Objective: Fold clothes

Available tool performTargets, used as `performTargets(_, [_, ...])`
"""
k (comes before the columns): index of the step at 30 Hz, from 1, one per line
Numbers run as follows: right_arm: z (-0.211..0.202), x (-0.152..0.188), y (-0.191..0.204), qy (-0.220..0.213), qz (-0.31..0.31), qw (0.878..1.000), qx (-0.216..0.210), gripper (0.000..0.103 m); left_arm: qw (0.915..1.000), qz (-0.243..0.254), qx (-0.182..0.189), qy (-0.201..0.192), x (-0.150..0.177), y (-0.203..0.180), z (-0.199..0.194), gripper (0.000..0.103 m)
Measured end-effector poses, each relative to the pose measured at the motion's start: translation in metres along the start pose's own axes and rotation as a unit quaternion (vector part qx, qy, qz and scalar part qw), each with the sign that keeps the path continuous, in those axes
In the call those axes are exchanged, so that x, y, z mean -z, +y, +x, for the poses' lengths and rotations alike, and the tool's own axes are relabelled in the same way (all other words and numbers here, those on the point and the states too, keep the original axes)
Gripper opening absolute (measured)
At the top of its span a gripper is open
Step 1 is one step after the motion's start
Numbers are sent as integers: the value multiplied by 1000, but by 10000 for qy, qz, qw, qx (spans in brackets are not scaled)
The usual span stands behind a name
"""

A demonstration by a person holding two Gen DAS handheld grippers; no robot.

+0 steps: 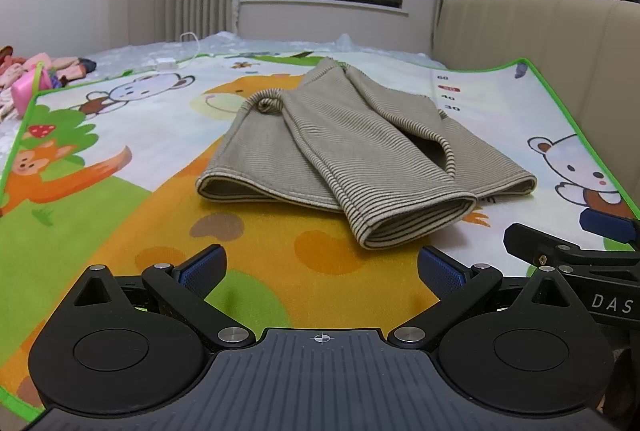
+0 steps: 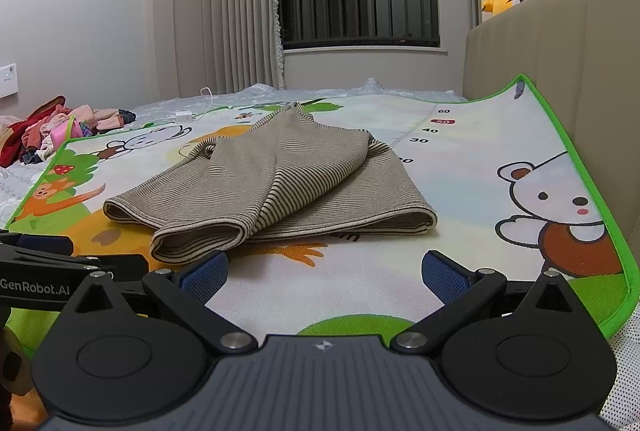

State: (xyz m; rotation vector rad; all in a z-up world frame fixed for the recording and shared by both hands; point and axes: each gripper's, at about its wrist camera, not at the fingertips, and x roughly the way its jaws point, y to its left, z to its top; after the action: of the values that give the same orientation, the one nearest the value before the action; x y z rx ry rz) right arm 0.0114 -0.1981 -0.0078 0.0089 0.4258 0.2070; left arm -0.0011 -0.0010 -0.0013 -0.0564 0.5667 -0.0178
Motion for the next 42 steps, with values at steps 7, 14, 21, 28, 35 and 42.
performTargets(7, [1,0,0,10,5,10000,-6,103,10000,3,-7,18,1,0,0,103])
performTargets(14, [1,1,1,28,-7,10000,0,103,10000,-7,-21,31,1,0,0,103])
performTargets(21, [2,2,0,55,-20,10000,19,103,10000,-50,-4,64,2,0,3,103])
performTargets(28, [2,1,-1,47,-14,10000,-2,103,10000,-37,-28,51,1,-1,2,103])
performTargets(35, [2,1,0,63,-11,10000,-11,103,10000,-40,-43,40,0,-1,2,103])
performTargets(42, [2,1,0,66,-10,10000,-13,103,10000,-31,-46,44,0,-1,2,103])
